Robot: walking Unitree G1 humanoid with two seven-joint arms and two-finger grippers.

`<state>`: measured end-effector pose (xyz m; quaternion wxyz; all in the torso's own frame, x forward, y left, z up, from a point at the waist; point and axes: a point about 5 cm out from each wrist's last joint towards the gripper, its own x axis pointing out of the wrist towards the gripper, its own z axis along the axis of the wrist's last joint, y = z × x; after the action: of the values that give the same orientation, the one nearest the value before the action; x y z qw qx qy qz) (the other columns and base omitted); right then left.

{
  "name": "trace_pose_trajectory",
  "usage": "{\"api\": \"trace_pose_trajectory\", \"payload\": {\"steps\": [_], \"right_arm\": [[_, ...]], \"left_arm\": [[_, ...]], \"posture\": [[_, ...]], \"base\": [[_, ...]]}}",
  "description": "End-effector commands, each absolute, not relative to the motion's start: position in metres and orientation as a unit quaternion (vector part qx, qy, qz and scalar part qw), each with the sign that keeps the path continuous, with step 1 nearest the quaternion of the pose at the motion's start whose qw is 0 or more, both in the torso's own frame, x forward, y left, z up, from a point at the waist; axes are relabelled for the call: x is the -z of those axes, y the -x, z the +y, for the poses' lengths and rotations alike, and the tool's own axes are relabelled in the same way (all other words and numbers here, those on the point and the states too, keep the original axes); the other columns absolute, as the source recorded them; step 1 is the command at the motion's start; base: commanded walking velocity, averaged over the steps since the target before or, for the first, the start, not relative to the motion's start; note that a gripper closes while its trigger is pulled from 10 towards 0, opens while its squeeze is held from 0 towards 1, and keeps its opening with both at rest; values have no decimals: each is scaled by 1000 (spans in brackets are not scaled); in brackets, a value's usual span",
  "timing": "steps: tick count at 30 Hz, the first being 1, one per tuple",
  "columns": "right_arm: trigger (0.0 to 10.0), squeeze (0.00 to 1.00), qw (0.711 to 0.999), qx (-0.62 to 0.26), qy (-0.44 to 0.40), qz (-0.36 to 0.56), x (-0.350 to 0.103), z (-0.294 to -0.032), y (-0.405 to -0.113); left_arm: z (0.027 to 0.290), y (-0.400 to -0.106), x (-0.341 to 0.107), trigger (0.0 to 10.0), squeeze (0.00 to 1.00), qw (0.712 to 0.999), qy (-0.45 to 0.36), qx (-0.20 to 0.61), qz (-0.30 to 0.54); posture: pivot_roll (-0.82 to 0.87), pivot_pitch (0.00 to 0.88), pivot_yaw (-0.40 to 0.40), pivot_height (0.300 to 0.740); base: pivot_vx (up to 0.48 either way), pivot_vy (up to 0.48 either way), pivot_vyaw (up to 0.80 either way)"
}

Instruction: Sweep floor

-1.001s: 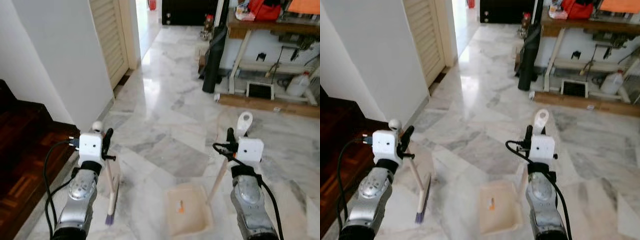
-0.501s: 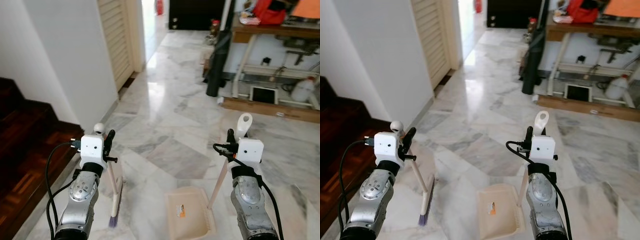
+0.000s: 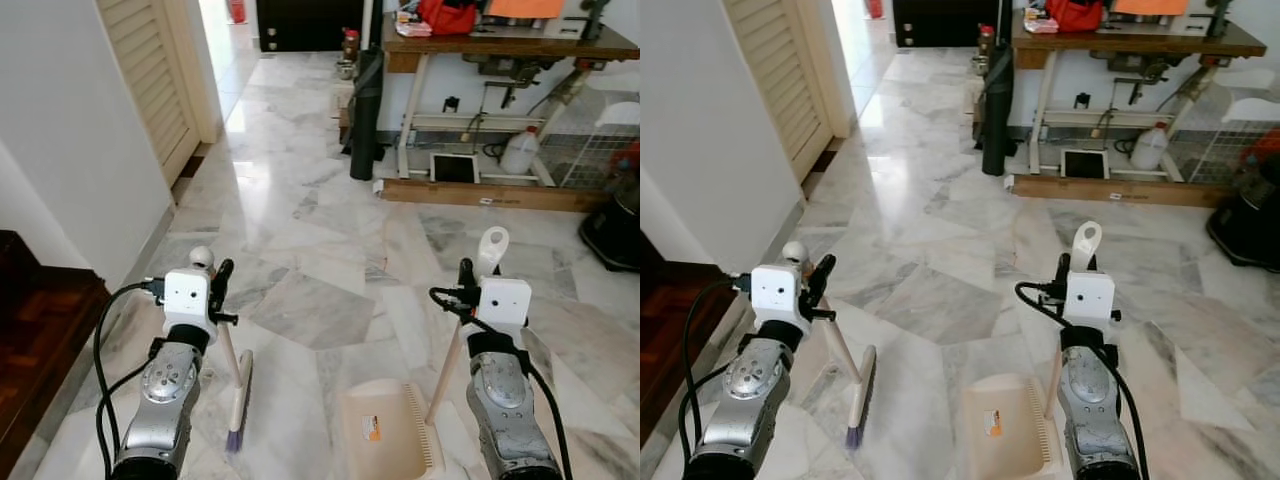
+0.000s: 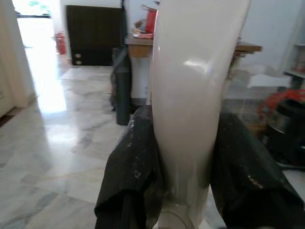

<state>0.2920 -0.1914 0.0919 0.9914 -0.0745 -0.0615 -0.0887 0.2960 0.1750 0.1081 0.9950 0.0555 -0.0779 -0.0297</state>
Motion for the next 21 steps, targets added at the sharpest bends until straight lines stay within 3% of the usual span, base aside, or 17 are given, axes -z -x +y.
{"api": "trace_pose_trajectory", "payload": {"steps": [1,21], "right_arm": [[10000,0,990,88,70,-79,-100,-189,-295],[10000,0,990,90,69,-84,-102,-188,-297]], "left_arm": [[177,-299,-117,10000,0,993,-64,28,-97],[178,-301,-119,10000,0,992,-69,35,-99]], "posture": [[-2,0,46,740],[-6,0,55,740]], "base": [[0,0,-769],[0,0,-764]]}}
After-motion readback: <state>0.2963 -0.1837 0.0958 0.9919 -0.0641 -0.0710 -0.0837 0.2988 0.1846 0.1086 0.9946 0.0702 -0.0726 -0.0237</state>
